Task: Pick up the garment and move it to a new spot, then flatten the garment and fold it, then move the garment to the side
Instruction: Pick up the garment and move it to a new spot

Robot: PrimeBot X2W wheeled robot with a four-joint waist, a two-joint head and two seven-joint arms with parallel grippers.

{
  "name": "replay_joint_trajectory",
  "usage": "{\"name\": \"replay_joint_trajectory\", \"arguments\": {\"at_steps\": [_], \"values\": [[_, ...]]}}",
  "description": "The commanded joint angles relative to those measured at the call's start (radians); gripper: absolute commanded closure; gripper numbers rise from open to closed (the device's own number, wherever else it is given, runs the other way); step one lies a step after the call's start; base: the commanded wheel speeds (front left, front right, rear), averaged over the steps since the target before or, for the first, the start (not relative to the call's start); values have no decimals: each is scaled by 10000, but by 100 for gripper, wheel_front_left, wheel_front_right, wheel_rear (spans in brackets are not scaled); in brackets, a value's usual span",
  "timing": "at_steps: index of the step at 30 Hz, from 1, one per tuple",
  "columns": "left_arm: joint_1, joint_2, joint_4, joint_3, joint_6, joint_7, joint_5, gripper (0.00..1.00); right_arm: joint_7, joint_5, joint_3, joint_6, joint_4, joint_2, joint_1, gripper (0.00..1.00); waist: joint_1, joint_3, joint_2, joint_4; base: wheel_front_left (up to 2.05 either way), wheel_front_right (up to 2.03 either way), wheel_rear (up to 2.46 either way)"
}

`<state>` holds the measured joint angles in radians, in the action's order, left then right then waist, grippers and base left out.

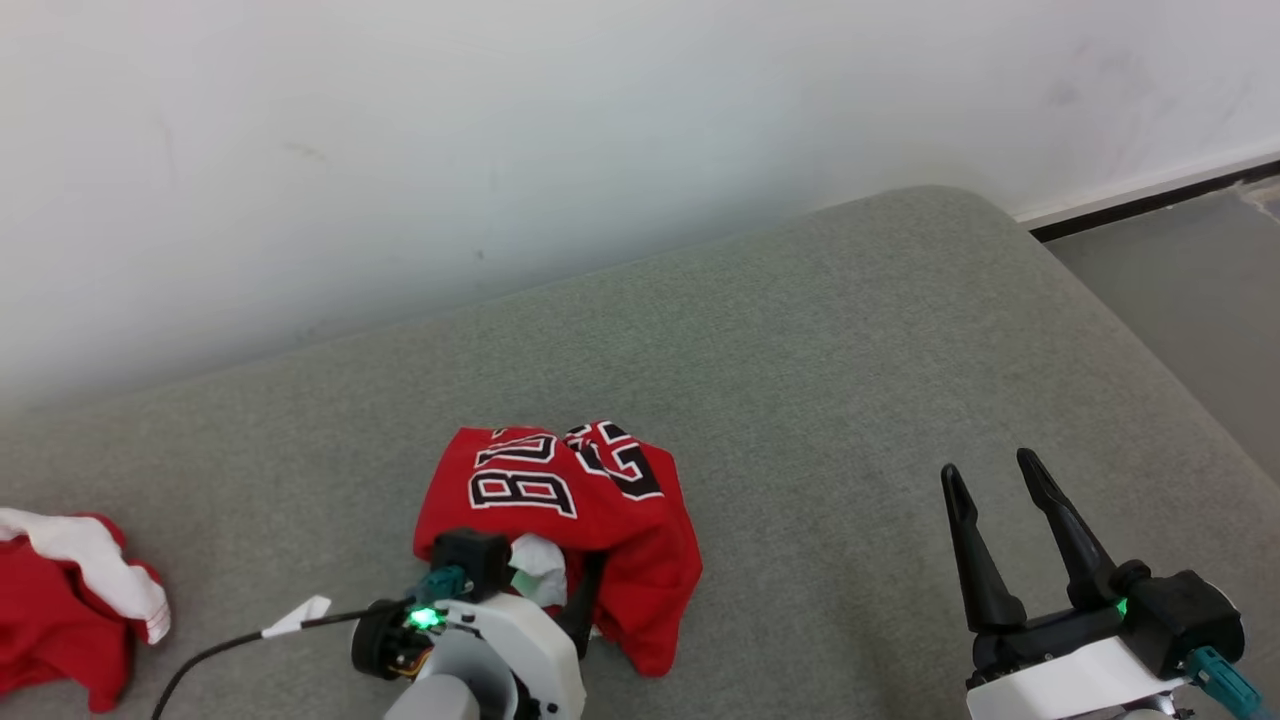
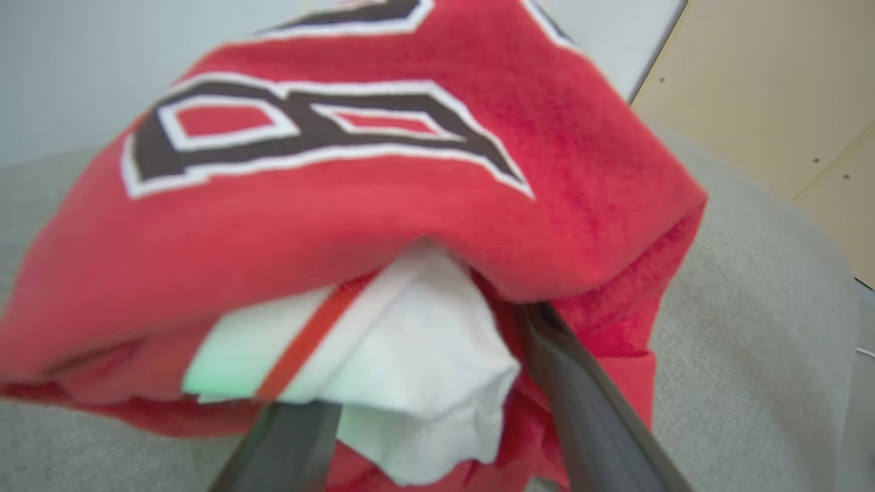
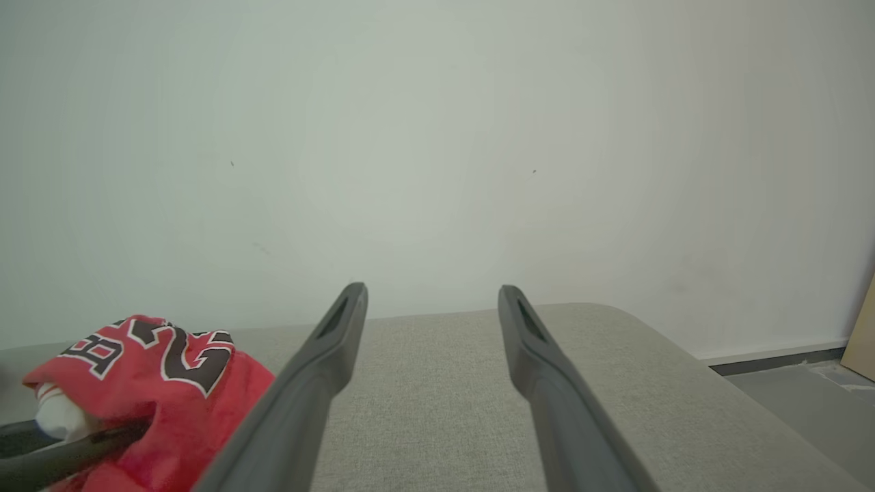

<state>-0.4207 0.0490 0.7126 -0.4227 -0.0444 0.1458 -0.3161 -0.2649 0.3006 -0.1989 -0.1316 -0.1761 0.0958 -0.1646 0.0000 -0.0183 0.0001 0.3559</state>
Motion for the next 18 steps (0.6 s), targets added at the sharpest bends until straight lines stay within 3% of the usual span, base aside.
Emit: {"name": "replay_joint_trajectory", "arguments": {"at_steps": [1,12,18], "values": [[-83,38,1,-19,-1,114,-68,0,11,-39,40,18,17,2,73,0,0,39,-1,-156,0,0,0],[628,593,-1292,-234,4,246,5,0,11,-205,622,18,191,55,312,0,0,275,-1,-1457,0,0,0],[1404,1065,-2748,136,377,276,-229,0,11,-254,699,18,257,102,451,0,0,409,-1,-1895,0,0,0]]}}
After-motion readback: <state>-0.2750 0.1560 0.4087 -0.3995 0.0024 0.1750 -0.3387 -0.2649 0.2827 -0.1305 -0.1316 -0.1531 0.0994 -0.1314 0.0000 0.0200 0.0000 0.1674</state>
